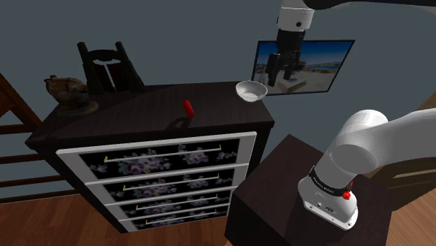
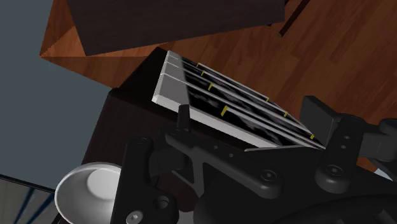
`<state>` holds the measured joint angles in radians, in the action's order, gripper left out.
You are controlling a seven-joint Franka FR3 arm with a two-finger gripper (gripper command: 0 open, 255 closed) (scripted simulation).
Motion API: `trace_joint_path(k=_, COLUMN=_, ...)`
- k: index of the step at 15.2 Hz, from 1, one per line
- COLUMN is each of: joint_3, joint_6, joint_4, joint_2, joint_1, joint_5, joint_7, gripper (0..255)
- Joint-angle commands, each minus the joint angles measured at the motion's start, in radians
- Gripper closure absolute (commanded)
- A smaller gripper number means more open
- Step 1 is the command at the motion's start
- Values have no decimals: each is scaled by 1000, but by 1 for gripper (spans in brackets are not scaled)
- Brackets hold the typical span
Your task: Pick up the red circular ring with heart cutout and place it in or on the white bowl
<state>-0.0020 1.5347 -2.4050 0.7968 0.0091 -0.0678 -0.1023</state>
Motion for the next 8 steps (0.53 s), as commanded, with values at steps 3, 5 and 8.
trace_joint_path(k=3, joint_3=30, joint_6=57, joint_4=9, joint_2=-64, joint_1=3, joint_5=-6, joint_7=-31, gripper=0)
trace_joint_path(k=5, joint_3=58, joint_6=112, joint_4=23, joint_2=-131, joint_1=5, joint_5=-9, joint_7=-63, gripper=0)
trace_joint_path(k=8, joint_3=99, joint_6=188, joint_4=56, joint_2=-239, joint_1=5, joint_5=-6, joint_7=-112, gripper=0)
